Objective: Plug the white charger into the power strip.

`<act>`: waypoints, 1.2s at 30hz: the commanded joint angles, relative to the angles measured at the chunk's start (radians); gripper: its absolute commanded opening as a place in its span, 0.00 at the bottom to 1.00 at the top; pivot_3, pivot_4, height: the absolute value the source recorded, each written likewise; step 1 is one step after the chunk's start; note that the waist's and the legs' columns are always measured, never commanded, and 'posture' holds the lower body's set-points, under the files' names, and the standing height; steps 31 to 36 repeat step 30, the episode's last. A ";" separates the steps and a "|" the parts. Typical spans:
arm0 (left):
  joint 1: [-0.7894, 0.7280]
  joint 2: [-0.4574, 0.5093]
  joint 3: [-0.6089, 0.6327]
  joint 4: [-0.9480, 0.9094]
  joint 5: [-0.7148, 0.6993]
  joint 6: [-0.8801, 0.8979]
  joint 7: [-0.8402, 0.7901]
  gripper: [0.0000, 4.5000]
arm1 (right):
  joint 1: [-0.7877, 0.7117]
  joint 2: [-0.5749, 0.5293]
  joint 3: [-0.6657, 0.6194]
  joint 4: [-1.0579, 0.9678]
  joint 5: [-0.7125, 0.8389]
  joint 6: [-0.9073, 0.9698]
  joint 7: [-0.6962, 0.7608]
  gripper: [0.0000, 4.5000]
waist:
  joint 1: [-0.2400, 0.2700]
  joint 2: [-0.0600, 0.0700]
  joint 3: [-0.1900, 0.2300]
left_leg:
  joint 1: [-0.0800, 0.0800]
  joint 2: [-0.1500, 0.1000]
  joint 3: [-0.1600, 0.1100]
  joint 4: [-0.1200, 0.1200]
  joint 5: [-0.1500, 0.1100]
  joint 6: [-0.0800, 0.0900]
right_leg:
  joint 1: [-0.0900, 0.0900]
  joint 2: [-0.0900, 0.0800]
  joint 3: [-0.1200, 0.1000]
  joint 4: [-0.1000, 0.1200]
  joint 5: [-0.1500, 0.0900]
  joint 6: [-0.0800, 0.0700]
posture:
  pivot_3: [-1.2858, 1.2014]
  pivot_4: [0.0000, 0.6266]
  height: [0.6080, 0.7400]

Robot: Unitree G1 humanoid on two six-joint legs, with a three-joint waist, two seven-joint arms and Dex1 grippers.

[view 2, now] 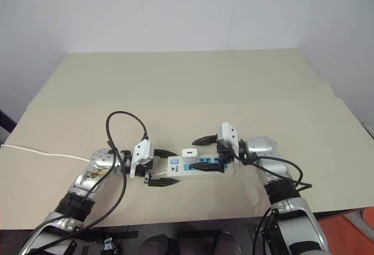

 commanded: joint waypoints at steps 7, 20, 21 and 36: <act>0.024 0.139 0.115 -0.229 -0.140 0.063 -0.077 1.00 | 0.037 -0.109 -0.083 -0.149 0.084 0.064 0.049 0.98 | 0.002 0.000 0.003 | -0.006 0.000 0.000 0.001 0.000 0.000 | -0.004 0.000 -0.001 0.001 0.000 0.000 | 0.52 0.24 1.00; 0.046 0.301 0.220 -0.334 -0.211 0.141 -0.091 1.00 | 0.189 -0.449 -0.301 -0.119 0.145 0.055 0.135 0.98 | 0.003 -0.001 0.005 | -0.005 0.000 0.000 0.001 0.000 0.000 | -0.003 0.002 -0.001 -0.001 -0.001 0.001 | 0.52 0.24 1.00; 0.047 0.306 0.225 -0.339 -0.215 0.144 -0.093 1.00 | 0.194 -0.465 -0.312 -0.101 0.140 0.047 0.137 0.98 | 0.003 -0.001 0.005 | -0.005 0.000 0.000 0.001 0.000 0.000 | -0.003 0.002 -0.001 -0.001 -0.001 0.001 | 0.52 0.24 1.00; 0.022 0.292 0.194 -0.368 -0.233 0.182 -0.106 1.00 | 0.338 -0.496 -0.389 -0.239 0.187 0.093 0.066 0.98 | 0.005 -0.001 0.006 | -0.005 0.000 0.000 0.002 0.001 -0.001 | -0.003 0.002 -0.001 0.000 -0.001 0.001 | 0.52 0.24 1.00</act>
